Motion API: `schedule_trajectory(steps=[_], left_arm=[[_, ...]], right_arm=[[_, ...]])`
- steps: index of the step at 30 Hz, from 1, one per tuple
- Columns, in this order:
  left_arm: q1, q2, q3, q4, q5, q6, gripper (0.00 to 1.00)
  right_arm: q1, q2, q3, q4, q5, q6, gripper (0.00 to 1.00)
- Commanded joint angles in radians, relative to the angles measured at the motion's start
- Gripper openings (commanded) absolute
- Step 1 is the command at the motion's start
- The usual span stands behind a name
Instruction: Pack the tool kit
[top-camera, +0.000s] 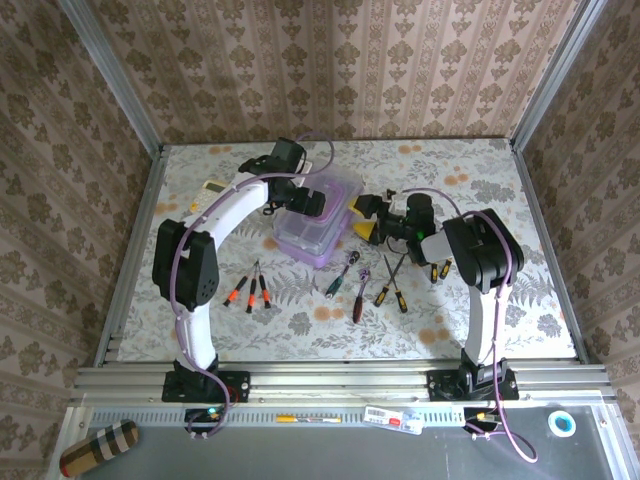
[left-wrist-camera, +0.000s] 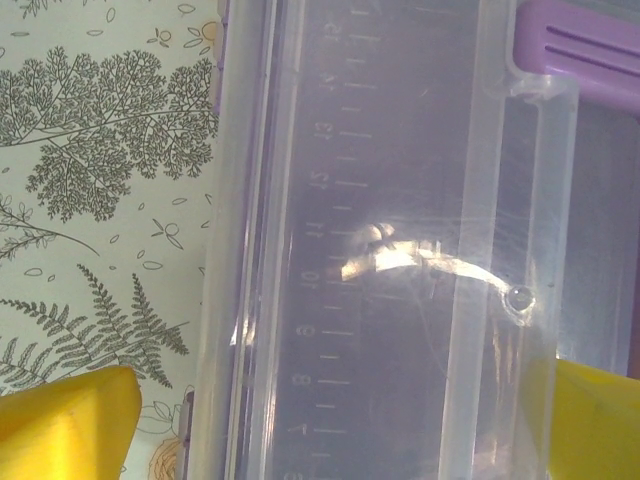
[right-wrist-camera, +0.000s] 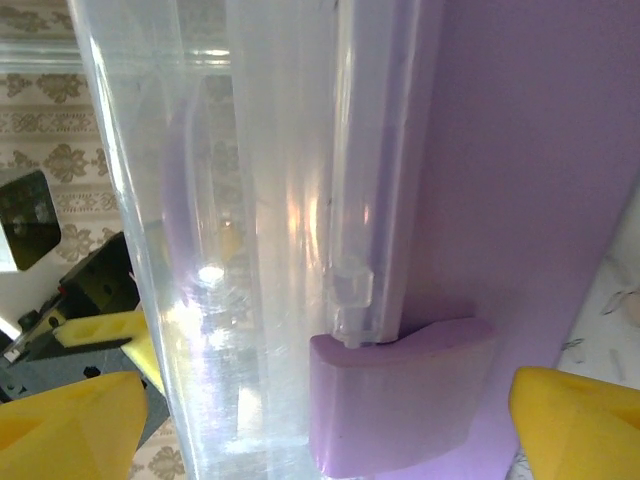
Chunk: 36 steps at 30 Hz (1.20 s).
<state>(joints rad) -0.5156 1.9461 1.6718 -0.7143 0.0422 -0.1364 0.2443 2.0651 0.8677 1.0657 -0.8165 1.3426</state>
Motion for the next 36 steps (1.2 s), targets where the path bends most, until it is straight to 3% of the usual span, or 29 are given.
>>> schedule_trajectory(steps=[1, 16, 36], left_arm=[[0.015, 0.006, 0.017, -0.091, -0.027, -0.014, 0.96], [0.016, -0.028, 0.016, -0.082, 0.0, -0.023, 0.96], [0.014, -0.004, 0.001, -0.058, 0.019, -0.054, 0.95]], right_arm=[[0.026, 0.038, 0.005, 0.091, 0.026, 0.04, 0.94], [0.081, 0.058, -0.021, 0.144, 0.113, 0.066, 0.95], [0.087, 0.047, 0.031, -0.115, 0.173, -0.012, 0.96]])
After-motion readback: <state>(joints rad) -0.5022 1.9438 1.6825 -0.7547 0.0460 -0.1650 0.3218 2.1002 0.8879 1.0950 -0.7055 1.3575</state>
